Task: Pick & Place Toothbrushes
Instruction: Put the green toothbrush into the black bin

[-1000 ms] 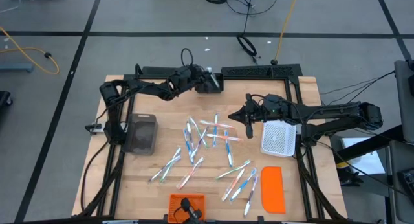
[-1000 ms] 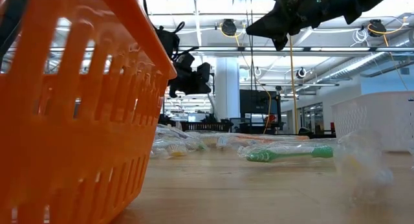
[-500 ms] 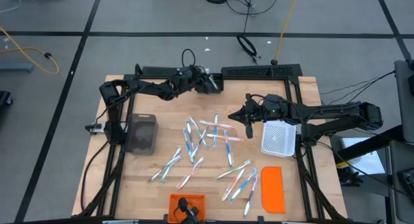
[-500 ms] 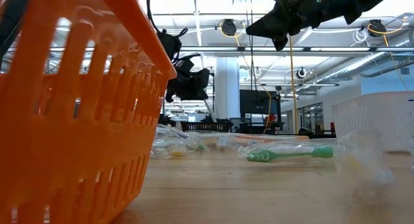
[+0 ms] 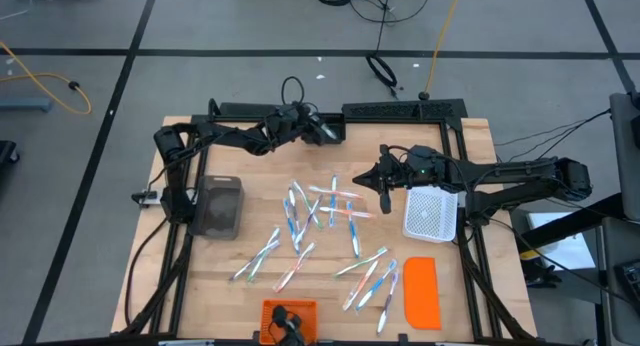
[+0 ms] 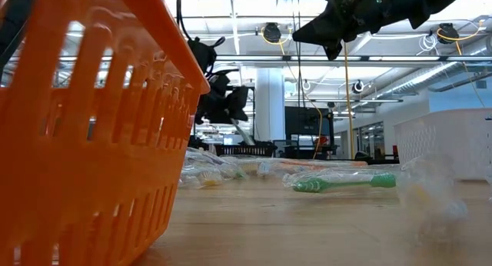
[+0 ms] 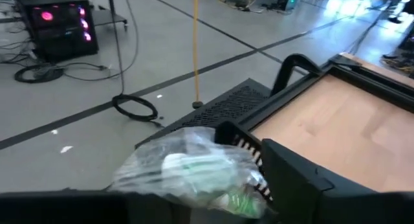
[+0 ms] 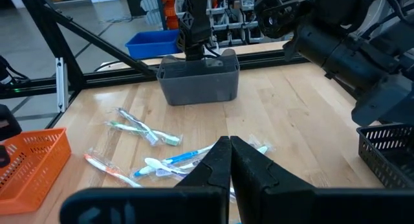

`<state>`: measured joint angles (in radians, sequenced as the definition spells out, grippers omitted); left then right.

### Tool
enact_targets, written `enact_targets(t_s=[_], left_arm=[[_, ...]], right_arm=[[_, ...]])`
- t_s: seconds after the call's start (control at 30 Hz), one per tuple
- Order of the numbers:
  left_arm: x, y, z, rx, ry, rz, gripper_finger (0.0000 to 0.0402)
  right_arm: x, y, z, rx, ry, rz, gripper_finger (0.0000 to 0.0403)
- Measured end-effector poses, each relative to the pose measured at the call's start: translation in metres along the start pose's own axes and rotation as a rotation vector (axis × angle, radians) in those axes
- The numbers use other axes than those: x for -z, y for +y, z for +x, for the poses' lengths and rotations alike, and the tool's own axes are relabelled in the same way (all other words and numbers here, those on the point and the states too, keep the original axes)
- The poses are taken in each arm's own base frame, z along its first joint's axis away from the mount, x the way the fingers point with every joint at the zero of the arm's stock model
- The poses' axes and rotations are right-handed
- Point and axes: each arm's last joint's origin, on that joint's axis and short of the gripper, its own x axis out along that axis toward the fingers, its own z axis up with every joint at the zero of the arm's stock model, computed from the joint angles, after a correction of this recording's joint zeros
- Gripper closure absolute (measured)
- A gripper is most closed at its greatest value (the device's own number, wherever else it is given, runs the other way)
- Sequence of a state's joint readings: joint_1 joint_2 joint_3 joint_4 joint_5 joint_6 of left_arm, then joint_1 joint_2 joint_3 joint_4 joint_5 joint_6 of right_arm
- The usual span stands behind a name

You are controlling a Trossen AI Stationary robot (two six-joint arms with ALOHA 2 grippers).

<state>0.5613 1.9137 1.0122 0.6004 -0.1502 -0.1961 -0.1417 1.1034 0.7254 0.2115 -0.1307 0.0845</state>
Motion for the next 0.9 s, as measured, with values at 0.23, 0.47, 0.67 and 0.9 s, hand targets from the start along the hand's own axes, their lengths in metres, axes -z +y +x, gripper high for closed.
enact_targets(t_s=[0.23, 0.47, 0.67, 0.9], left_arm=[[-0.002, 0.005, 0.000, -0.163, -0.031, 0.073, 0.0202], [-0.014, -0.006, 0.002, -0.131, -0.067, 0.077, 0.0197], [-0.023, -0.008, 0.002, -0.219, -0.055, 0.143, 0.0197], [-0.025, -0.006, 0.000, -0.278, -0.031, 0.170, 0.0197]], right_arm=[[0.000, 0.000, 0.000, 0.000, 0.000, 0.000, 0.0403], [0.000, 0.000, 0.000, 0.000, 0.000, -0.003, 0.0403], [0.000, 0.000, 0.000, 0.000, 0.000, -0.003, 0.0403], [0.000, 0.000, 0.000, 0.000, 0.003, -0.008, 0.0403]])
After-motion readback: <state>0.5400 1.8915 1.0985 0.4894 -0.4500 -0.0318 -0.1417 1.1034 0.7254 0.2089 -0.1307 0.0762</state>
